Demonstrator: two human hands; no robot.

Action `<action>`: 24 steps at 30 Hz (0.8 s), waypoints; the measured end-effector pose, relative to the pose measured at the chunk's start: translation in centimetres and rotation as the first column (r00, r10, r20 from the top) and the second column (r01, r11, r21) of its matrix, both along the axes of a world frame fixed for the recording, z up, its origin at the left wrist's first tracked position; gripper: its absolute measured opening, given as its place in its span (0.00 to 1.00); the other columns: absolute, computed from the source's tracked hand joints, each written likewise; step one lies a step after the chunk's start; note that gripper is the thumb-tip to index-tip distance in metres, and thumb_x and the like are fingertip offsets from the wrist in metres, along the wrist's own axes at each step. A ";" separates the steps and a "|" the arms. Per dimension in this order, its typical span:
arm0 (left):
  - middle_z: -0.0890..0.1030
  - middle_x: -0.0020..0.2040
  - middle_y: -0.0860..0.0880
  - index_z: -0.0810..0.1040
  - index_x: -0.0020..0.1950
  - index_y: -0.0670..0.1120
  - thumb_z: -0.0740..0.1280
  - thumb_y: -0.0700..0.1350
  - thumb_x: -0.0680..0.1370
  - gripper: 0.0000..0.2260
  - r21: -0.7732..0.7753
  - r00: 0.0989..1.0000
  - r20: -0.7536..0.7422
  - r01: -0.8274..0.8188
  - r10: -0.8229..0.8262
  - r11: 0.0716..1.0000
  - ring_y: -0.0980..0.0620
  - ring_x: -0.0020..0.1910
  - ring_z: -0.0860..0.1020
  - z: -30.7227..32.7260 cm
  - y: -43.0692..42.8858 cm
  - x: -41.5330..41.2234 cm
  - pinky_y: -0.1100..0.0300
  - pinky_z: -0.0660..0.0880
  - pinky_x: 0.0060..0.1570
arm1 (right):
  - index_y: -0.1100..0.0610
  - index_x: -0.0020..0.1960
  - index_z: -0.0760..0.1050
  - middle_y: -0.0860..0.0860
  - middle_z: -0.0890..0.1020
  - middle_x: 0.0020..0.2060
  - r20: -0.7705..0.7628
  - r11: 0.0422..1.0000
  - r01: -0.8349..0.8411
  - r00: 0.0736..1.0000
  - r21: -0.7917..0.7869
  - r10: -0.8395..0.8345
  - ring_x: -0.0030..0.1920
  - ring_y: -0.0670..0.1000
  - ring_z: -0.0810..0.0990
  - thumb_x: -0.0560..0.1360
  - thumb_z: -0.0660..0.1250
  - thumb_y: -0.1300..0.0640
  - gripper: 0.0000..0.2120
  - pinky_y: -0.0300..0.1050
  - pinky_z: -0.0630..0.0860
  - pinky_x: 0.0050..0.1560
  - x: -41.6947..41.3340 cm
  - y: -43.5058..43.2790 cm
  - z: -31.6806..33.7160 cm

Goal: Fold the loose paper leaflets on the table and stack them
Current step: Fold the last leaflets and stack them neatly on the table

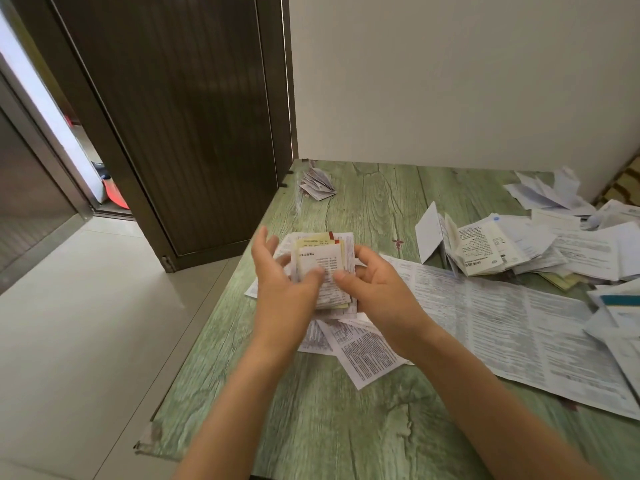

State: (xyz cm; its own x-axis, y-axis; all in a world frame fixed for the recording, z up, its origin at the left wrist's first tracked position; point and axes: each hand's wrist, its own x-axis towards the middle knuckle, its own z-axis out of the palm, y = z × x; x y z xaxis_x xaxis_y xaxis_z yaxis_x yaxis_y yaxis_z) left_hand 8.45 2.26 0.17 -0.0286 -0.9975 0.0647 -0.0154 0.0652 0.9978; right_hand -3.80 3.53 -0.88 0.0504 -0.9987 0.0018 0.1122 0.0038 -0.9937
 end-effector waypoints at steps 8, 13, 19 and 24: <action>0.84 0.46 0.48 0.77 0.56 0.46 0.61 0.37 0.80 0.09 0.161 0.983 -0.178 -0.013 0.042 0.987 0.48 0.44 0.83 0.4 0.0 0.1 0.47 0.80 0.43 | 0.53 0.63 0.67 0.57 0.82 0.48 -0.166 0.995 -0.093 0.981 0.025 0.096 0.38 0.52 0.82 0.81 0.58 0.60 0.11 0.42 0.79 0.34 0.4 0.6 0.2; 0.83 0.42 0.48 0.77 0.52 0.44 0.60 0.35 0.80 0.08 0.186 0.948 -0.281 -0.098 0.148 0.978 0.55 0.40 0.83 0.4 -0.6 -0.1 0.59 0.80 0.38 | 0.59 0.54 0.73 0.56 0.81 0.41 -0.292 0.995 0.087 0.952 -0.041 -0.095 0.29 0.46 0.77 0.79 0.63 0.57 0.07 0.38 0.74 0.29 1.0 0.3 -0.9; 0.80 0.53 0.48 0.72 0.59 0.45 0.60 0.38 0.80 0.08 0.216 0.956 -0.183 -0.189 0.229 0.958 0.54 0.51 0.80 1.0 -1.8 -0.6 0.56 0.78 0.53 | 0.56 0.50 0.72 0.54 0.80 0.43 -0.315 0.976 0.216 0.925 -0.018 -0.211 0.31 0.46 0.76 0.78 0.62 0.63 0.04 0.36 0.74 0.31 -0.2 -1.4 0.8; 0.78 0.54 0.49 0.73 0.61 0.44 0.60 0.39 0.80 0.10 0.337 0.959 -0.176 -0.155 0.223 0.929 0.54 0.50 0.79 2.2 -2.9 -0.3 0.55 0.77 0.55 | 0.55 0.54 0.66 0.53 0.78 0.48 -0.301 0.867 0.498 0.829 0.017 -0.471 0.33 0.48 0.74 0.78 0.60 0.67 0.10 0.37 0.72 0.28 -2.9 -10.1 3.3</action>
State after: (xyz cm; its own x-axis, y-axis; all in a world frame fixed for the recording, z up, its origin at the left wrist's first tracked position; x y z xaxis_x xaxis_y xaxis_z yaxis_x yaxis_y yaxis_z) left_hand 8.13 -0.65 2.38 0.1422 -0.9520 -0.2712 0.2130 -0.2381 0.9476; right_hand -6.75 -6.54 2.45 -0.4555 -0.8897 -0.0300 -0.1570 0.1135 -0.9811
